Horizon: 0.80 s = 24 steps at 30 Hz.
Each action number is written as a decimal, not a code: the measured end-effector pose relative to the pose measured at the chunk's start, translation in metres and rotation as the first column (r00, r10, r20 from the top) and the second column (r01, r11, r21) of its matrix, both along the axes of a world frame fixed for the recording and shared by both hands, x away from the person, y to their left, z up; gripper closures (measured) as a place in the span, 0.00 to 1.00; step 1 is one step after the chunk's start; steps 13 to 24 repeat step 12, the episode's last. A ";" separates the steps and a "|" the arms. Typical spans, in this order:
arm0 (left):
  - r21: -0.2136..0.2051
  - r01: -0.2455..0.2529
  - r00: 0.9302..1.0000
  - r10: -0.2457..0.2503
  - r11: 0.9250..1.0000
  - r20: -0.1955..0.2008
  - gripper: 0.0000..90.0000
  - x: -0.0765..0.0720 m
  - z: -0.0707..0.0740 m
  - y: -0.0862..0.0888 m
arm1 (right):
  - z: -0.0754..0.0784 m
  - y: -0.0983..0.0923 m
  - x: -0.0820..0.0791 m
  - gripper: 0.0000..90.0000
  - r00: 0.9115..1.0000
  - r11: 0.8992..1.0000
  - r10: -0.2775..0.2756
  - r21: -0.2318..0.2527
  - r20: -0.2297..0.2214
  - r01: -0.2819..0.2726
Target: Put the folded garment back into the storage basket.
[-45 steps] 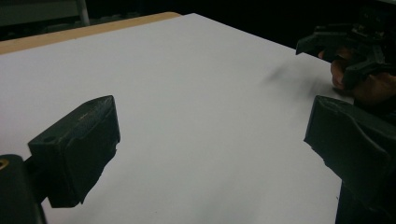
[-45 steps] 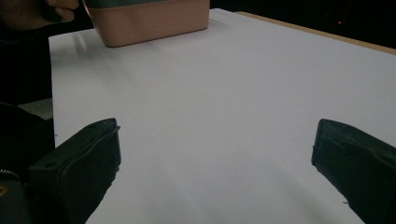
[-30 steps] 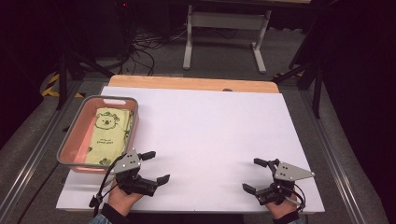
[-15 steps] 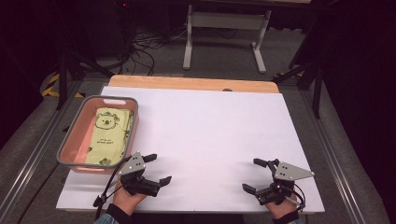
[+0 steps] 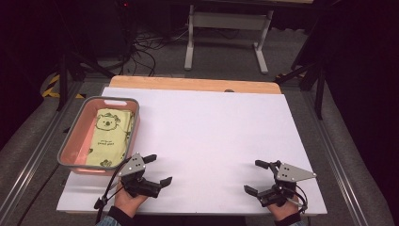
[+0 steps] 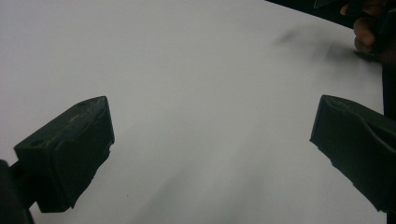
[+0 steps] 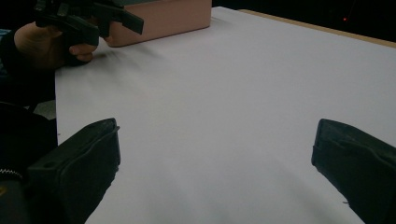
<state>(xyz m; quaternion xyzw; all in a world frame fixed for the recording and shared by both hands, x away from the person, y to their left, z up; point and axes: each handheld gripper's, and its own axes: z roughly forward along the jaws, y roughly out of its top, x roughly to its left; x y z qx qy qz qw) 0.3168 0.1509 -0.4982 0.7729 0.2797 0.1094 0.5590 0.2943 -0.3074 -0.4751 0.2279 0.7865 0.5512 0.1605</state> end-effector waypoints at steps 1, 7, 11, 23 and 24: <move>0.000 0.000 1.000 0.000 1.000 0.000 0.00 0.000 0.000 0.000 | 0.000 0.000 0.000 0.02 1.000 1.000 0.001 0.001 -0.001 -0.001; 0.039 -0.022 0.999 0.021 0.999 0.031 0.00 -0.003 0.000 -0.003 | 0.000 0.000 0.000 0.02 1.000 1.000 0.002 0.002 0.000 -0.002; 0.042 -0.022 0.999 0.020 0.999 0.038 0.00 -0.003 0.001 -0.004 | 0.000 0.000 0.000 0.02 1.000 1.000 0.003 0.000 0.000 -0.003; 0.042 -0.022 0.999 0.020 0.999 0.038 0.00 -0.003 0.001 -0.004 | 0.000 0.000 0.000 0.02 1.000 1.000 0.002 0.000 0.001 -0.002; 0.042 -0.022 0.999 0.020 0.999 0.038 0.00 -0.003 0.001 -0.004 | 0.000 0.000 0.000 0.02 1.000 1.000 0.002 0.000 0.001 -0.002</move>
